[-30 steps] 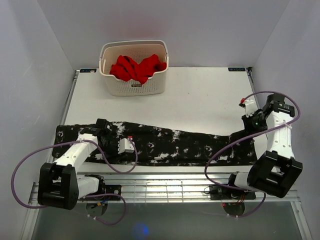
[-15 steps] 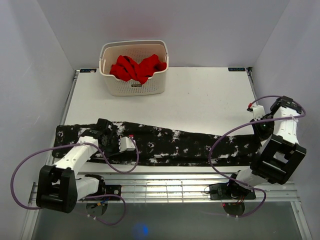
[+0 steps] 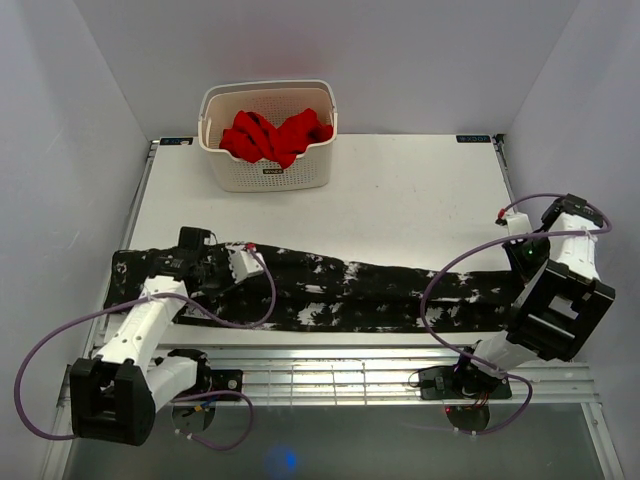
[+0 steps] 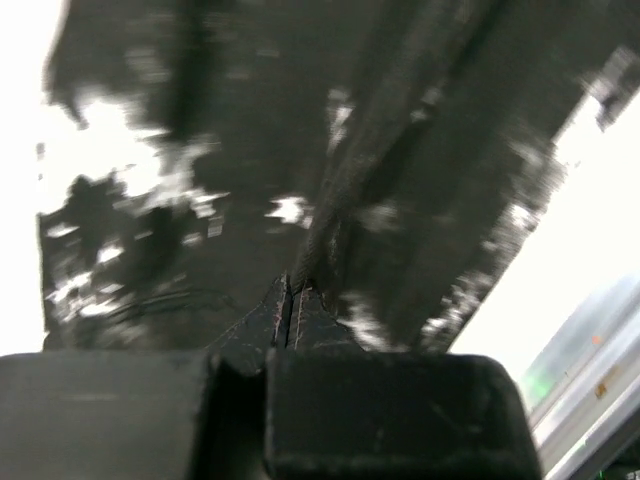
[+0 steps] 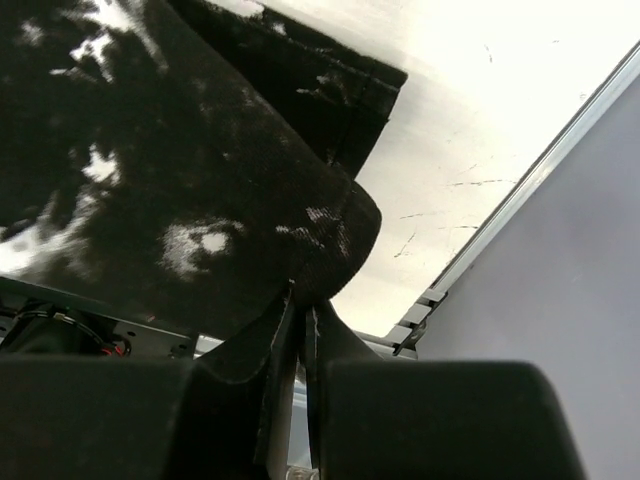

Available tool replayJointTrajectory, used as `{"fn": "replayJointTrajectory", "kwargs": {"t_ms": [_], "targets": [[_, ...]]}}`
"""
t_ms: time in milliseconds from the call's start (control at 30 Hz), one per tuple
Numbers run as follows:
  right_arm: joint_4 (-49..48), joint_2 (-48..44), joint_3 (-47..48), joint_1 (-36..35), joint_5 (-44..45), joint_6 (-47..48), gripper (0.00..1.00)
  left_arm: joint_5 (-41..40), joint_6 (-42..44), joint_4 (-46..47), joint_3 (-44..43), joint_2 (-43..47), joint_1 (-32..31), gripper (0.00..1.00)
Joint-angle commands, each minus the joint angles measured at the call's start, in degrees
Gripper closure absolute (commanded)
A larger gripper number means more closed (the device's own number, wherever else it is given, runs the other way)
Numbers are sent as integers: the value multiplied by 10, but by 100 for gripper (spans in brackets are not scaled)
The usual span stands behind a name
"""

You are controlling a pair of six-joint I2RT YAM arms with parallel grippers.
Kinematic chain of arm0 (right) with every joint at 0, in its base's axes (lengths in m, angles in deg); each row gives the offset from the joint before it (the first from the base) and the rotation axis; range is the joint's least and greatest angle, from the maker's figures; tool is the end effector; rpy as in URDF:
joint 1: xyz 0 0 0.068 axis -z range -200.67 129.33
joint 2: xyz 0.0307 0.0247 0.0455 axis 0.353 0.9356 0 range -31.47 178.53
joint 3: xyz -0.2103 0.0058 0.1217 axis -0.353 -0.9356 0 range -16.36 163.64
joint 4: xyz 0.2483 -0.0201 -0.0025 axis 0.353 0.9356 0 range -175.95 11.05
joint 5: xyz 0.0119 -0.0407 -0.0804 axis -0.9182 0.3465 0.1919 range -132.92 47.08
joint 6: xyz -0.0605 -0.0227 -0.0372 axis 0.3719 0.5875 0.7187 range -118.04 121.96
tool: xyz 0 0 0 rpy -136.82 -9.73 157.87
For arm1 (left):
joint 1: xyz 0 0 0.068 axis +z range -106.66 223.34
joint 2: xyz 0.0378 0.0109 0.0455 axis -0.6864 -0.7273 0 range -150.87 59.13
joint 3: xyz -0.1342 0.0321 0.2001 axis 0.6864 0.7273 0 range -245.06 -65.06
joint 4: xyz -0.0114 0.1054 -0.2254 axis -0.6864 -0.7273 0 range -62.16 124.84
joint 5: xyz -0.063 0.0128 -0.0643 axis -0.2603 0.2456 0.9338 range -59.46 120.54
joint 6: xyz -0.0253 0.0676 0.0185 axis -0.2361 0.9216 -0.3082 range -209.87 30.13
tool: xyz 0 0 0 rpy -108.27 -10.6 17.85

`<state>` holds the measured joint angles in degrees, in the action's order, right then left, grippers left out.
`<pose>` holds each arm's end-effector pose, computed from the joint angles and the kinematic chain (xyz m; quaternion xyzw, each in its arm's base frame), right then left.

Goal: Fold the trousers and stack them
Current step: Fold the trousers

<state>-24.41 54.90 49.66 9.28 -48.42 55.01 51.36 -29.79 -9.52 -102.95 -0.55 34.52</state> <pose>0.2306 -0.1258 0.1868 -0.2028 0.9755 -0.0109 0.0846 0.1877 -0.0516 0.1632 0.5752 0.7724 -0.0715 0.2597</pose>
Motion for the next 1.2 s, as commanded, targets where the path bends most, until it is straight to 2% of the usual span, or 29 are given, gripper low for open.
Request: {"fn": "replayJointTrajectory", "kwargs": {"t_ms": [0, 167, 233, 367, 500, 600, 667, 800, 933, 1067, 1167], "targets": [[-12, 13, 48, 4, 5, 14, 92, 7, -62, 61, -63, 2, 42, 100], [28, 71, 164, 4, -7, 5, 92, 64, -164, 67, -189, -80, 165, 100], [38, 97, 233, 4, -24, -6, 92, 80, -181, 71, -241, -105, 184, 100], [106, 157, 349, -3, -58, -32, 92, 84, -191, 72, -288, -155, 194, 100], [134, 188, 398, -5, -79, -39, 92, 94, -177, 58, -298, -152, 200, 100], [134, 156, 334, -5, -73, -8, 92, 99, -135, 45, -272, -128, 210, 100], [133, 121, 283, -4, -59, 12, 92, 103, -74, 25, -245, -92, 223, 100], [93, 57, 98, 5, -32, 51, 92, 106, 27, -11, -164, -26, 260, 100], [-9, 21, -47, 7, 23, 78, 92, 89, 135, -54, -39, 36, 268, 100], [-66, 45, -108, 8, 44, 70, 92, 48, 222, -44, 79, 72, 268, 100], [-82, 68, -111, 8, 50, 56, 92, -2, 238, -3, 144, 69, 269, 100]]}}
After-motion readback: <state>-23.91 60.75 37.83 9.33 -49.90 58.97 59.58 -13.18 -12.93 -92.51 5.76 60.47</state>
